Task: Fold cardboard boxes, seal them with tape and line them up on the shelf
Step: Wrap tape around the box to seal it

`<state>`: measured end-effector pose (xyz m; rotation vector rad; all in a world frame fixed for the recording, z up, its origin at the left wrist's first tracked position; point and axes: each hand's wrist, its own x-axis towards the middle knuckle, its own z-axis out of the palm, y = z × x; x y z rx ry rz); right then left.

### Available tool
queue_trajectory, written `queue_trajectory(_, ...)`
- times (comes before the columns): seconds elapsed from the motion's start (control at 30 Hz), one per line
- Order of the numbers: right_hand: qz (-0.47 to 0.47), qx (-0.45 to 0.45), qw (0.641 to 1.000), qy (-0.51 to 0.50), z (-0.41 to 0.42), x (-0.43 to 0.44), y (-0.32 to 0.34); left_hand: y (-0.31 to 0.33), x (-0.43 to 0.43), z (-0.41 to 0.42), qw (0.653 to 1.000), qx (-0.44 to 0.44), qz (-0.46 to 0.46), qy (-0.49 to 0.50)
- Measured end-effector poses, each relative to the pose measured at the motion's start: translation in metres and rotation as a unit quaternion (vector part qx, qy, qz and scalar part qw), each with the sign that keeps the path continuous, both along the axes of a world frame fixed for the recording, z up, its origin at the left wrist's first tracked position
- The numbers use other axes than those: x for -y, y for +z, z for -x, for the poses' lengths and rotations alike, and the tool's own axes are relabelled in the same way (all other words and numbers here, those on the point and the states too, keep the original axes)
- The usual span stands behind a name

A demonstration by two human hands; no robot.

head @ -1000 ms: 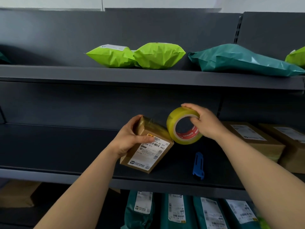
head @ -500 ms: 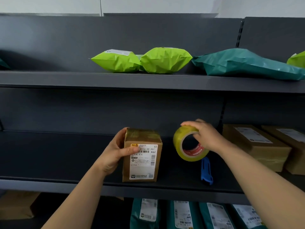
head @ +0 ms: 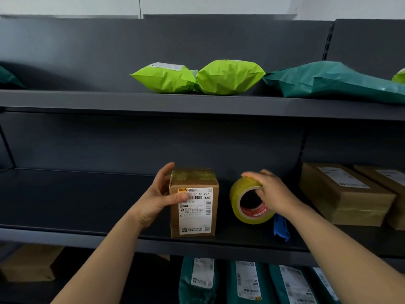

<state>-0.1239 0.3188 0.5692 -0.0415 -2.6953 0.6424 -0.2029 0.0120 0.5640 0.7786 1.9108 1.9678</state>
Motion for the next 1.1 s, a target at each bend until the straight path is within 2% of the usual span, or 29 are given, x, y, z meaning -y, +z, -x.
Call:
queue_trajectory(0.1, 0.001, 0.003, 1.0, -0.001, 0.0, 0.005, -0.007, 0.012, 0.004, -0.004, 0.99, -0.078, 0.113, 0.015)
queue_trajectory(0.17, 0.002, 0.008, 1.0, 0.002, -0.001, 0.008, -0.012, 0.024, 0.001, -0.009, 0.968, -0.14, 0.198, 0.063)
queue_trajectory(0.2, 0.005, 0.011, 1.0, 0.001, -0.002, 0.009, -0.014, 0.029, -0.003, -0.01, 0.95, -0.177, 0.241, 0.092)
queue_trajectory(0.27, 0.012, 0.015, 1.0, -0.003, -0.003, 0.011, -0.016, 0.034, -0.014, -0.007, 0.879, -0.29, 0.35, 0.147)
queue_trajectory(0.33, 0.015, 0.024, 1.0, -0.001, -0.006, 0.014, -0.016, 0.036, -0.022, -0.003, 0.819, -0.356, 0.423, 0.154)
queue_trajectory(0.4, 0.014, 0.035, 0.999, 0.008, -0.01, 0.018, -0.014, 0.039, -0.027, -0.001, 0.8, -0.369, 0.454, 0.137)
queue_trajectory(0.57, 0.019, 0.083, 0.996, 0.017, -0.018, 0.028, -0.005, 0.05, -0.046, 0.0, 0.808, -0.333, 0.468, 0.128)
queue_trajectory(0.7, 0.003, 0.107, 0.994, 0.005, -0.022, 0.03, 0.0, 0.042, -0.059, 0.001, 0.742, -0.366, 0.545, 0.134)
queue_trajectory(0.8, 0.005, 0.114, 0.993, 0.0, -0.025, 0.025, 0.0, 0.038, -0.058, 0.004, 0.742, -0.39, 0.526, 0.14)
queue_trajectory(0.93, 0.033, 0.079, 0.996, 0.015, -0.027, 0.021, -0.003, 0.033, -0.058, 0.006, 0.768, -0.408, 0.476, 0.132)
queue_trajectory(1.03, 0.027, 0.064, 0.997, 0.026, -0.026, 0.023, -0.005, 0.036, -0.062, 0.007, 0.79, -0.379, 0.463, 0.132)
queue_trajectory(1.1, 0.038, 0.059, 0.997, 0.027, -0.026, 0.024, -0.006, 0.037, -0.067, 0.006, 0.791, -0.367, 0.468, 0.144)
